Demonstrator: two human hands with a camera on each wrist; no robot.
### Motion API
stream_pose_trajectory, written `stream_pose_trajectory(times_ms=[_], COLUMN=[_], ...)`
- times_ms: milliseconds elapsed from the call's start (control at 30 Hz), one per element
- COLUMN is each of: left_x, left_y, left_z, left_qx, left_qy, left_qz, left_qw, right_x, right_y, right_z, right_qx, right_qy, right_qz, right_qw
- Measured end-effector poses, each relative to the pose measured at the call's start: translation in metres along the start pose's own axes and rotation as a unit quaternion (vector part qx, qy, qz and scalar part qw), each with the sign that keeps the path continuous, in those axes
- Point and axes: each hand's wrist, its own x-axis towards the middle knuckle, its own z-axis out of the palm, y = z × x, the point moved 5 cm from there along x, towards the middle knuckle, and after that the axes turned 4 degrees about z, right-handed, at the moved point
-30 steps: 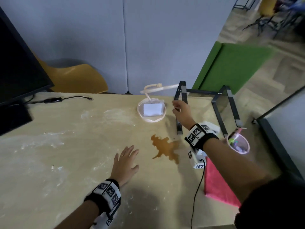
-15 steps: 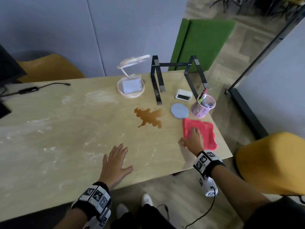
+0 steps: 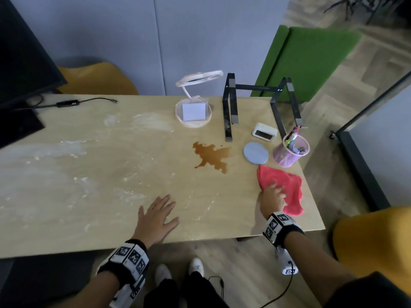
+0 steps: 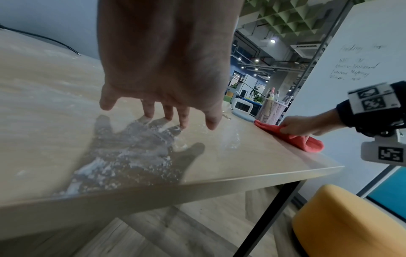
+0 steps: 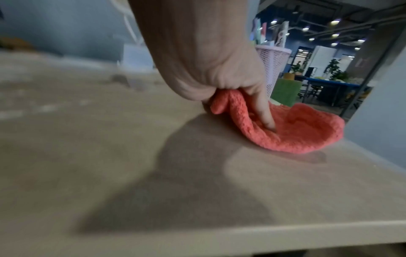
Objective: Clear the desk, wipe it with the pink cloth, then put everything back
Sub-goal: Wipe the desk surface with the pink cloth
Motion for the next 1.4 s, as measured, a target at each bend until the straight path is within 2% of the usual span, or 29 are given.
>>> stream_pose_trajectory(times_ms=[100,200,267,333,400,433,467,533,567,633,667,700,767,800,833,900,1000,1133,1267,1400], left_x=[0.0,-0.001,-0.002,-0.005,-0.006,-0.005,-0.005,-0.004,-0.002,0.002,0.005,0.008,0.009,0.004,0.0,-0.006,-0.015,-0.023,-0.026,-0.023], left_y=[0.0,0.004,0.011,0.021,0.033,0.039,0.043,0.05,0.051,0.052,0.048,0.042,0.027,0.019,0.013,-0.008,-0.041,-0.076,-0.097,-0.095], left_z=[0.001,-0.003,-0.006,-0.012,-0.015,-0.015,-0.016,-0.022,-0.026,-0.033,-0.032,-0.031,-0.034,-0.039,-0.043,-0.052,-0.068,-0.079,-0.094,-0.109], left_qx=[0.009,0.007,-0.012,-0.054,-0.161,-0.252,-0.355,-0.531,-0.575,-0.626,-0.667,-0.718,-0.783,-0.792,-0.799,-0.783,-0.711,-0.624,-0.604,-0.598], left_qy=[-0.004,-0.004,0.004,0.036,0.061,0.069,0.065,0.067,0.07,0.041,0.027,0.02,0.047,0.075,0.102,0.169,0.255,0.332,0.355,0.322], left_qz=[0.0,0.001,0.008,0.02,0.02,0.018,0.007,-0.025,-0.036,-0.052,-0.056,-0.057,-0.063,-0.07,-0.075,-0.083,-0.083,-0.1,-0.084,-0.033], left_qw=[1.0,1.0,1.0,0.998,0.985,0.965,0.932,0.844,0.815,0.777,0.742,0.693,0.617,0.602,0.588,0.592,0.65,0.7,0.708,0.733], right_x=[-0.002,-0.012,-0.023,-0.037,-0.054,-0.061,-0.068,-0.083,-0.093,-0.111,-0.119,-0.127,-0.141,-0.149,-0.153,-0.159,-0.164,-0.175,-0.198,-0.226], right_y=[0.009,0.017,0.014,0.002,-0.018,-0.029,-0.041,-0.069,-0.083,-0.109,-0.121,-0.133,-0.154,-0.164,-0.173,-0.189,-0.21,-0.238,-0.27,-0.294], right_z=[-0.024,-0.049,-0.059,-0.063,-0.066,-0.064,-0.061,-0.053,-0.051,-0.047,-0.045,-0.043,-0.043,-0.045,-0.046,-0.044,-0.035,-0.032,-0.037,-0.039], right_qx=[0.16,0.316,0.388,0.451,0.52,0.546,0.572,0.621,0.639,0.66,0.663,0.665,0.658,0.652,0.65,0.636,0.591,0.585,0.536,0.483], right_qy=[0.015,0.054,0.055,0.008,-0.064,-0.102,-0.149,-0.254,-0.302,-0.387,-0.425,-0.459,-0.511,-0.524,-0.532,-0.536,-0.51,-0.447,-0.347,-0.304], right_qz=[-0.017,-0.066,-0.095,-0.106,-0.109,-0.108,-0.106,-0.1,-0.1,-0.103,-0.102,-0.101,-0.108,-0.117,-0.122,-0.125,-0.144,-0.2,-0.302,-0.405], right_qw=[0.987,0.945,0.915,0.886,0.845,0.824,0.8,0.735,0.7,0.635,0.608,0.581,0.543,0.535,0.529,0.542,0.608,0.647,0.708,0.715])
